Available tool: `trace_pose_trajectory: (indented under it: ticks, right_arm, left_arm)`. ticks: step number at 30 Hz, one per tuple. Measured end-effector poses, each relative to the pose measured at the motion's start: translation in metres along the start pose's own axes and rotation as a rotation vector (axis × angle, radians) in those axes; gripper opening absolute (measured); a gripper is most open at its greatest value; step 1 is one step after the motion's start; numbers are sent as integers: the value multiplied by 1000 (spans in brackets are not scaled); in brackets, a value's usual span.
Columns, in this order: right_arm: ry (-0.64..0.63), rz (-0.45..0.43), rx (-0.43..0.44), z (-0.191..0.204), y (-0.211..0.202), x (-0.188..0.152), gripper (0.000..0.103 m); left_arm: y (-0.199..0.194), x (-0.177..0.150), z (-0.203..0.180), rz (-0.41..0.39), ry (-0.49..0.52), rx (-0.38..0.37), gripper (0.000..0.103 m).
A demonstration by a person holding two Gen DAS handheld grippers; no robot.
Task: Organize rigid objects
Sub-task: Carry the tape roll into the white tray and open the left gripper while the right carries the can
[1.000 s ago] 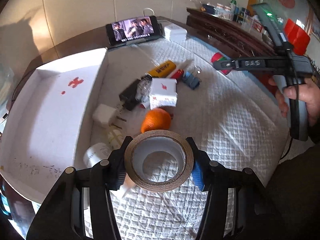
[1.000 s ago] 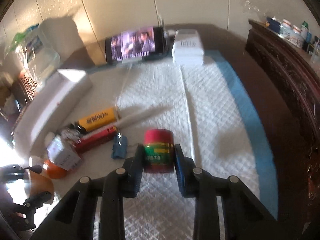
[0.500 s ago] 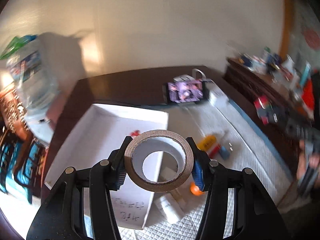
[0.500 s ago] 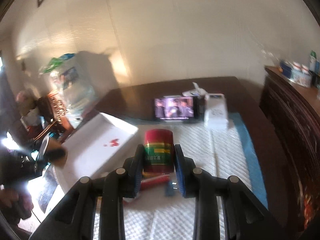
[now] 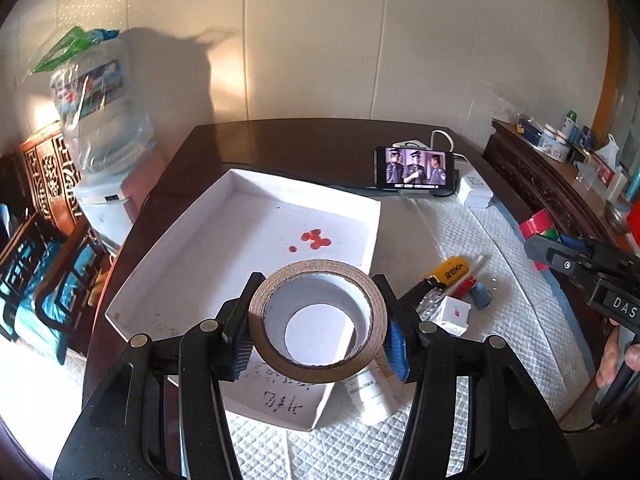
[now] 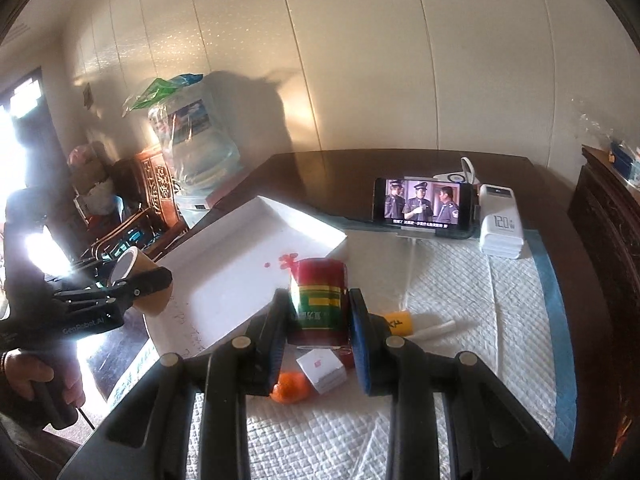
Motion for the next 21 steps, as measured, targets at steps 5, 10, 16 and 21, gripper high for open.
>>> trace_pose_trajectory:
  ticks: [5, 10, 16, 21]
  right_arm:
    - [-42, -27, 16, 11, -4, 23, 29]
    - [-94, -59, 66, 35, -7, 68, 29]
    - [-119, -56, 153, 77, 7, 97, 29]
    - [-108, 40, 179, 95, 50, 85, 29]
  left_arm:
    - [-1, 5, 13, -8, -15, 22, 53]
    - [-13, 34, 37, -60, -38, 69, 53]
    - [-26, 53, 62, -91, -110, 99, 53]
    - [0, 39, 72, 9, -159, 98, 53]
Point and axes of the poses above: each gripper's, at about its wrist camera, not at the fingertips, and y roughly the way its jaws point, z to its left, x to its top, the point moved 7 cm from there along y, roughly the way its jaws point, and after that the axes turned 10 degrees about z, right-handed, at the moved point
